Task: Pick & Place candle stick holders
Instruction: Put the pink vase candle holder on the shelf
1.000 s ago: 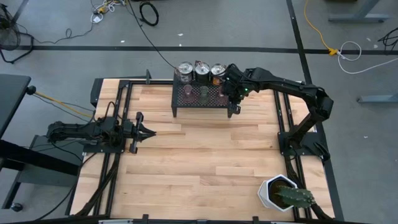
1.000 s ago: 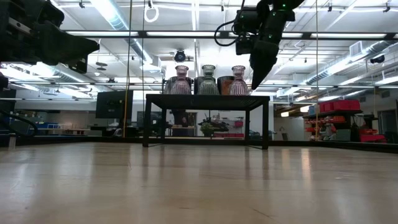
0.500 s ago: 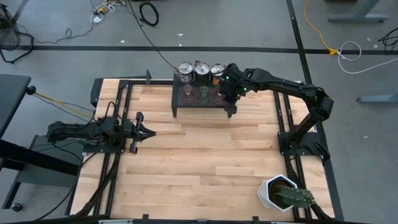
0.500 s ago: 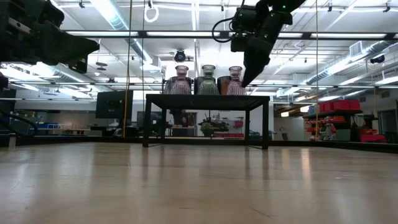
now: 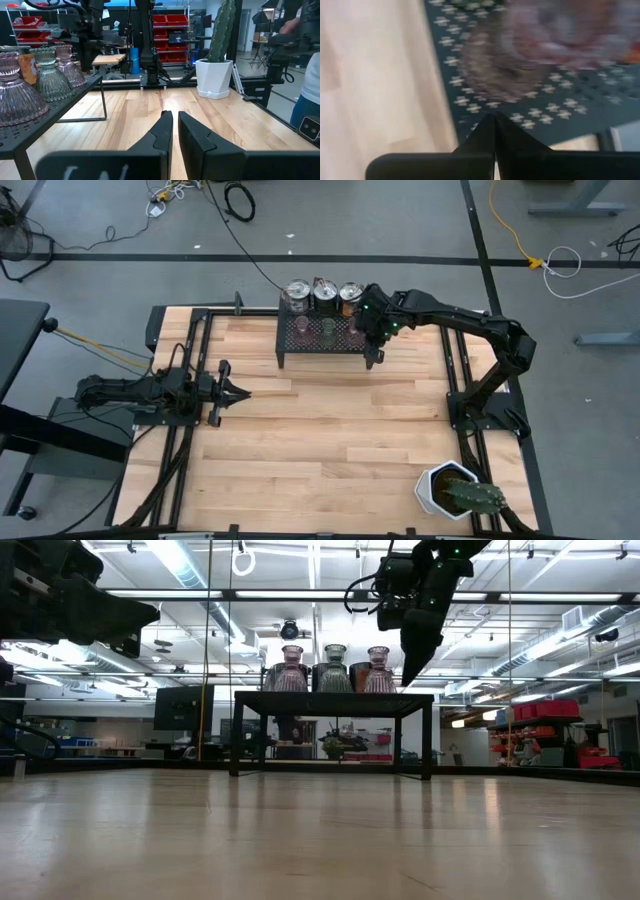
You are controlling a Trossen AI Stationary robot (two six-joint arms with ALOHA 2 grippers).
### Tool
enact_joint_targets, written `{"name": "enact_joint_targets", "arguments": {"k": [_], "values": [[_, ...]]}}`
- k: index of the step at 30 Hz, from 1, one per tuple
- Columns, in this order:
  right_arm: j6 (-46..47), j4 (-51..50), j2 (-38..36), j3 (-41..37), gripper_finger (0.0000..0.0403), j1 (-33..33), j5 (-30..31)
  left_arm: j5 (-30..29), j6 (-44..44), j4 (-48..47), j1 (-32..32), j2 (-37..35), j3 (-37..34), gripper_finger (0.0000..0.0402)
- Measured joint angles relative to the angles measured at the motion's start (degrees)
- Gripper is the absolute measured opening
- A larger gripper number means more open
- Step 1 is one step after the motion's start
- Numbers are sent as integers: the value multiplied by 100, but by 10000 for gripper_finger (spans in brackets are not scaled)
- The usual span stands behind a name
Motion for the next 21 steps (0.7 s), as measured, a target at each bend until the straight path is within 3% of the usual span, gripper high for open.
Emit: {"name": "enact_joint_targets", "arguments": {"k": [7,14,21], "values": [[97,360,-3,0,0,-105,699,-1,-1,0,0,0,0,34],[202,732,-4,0,0,-147,624,-1,0,0,1,0,0,34],[204,846,-9,0,0,-147,152,0,0,0,0,-1,0,34]]}}
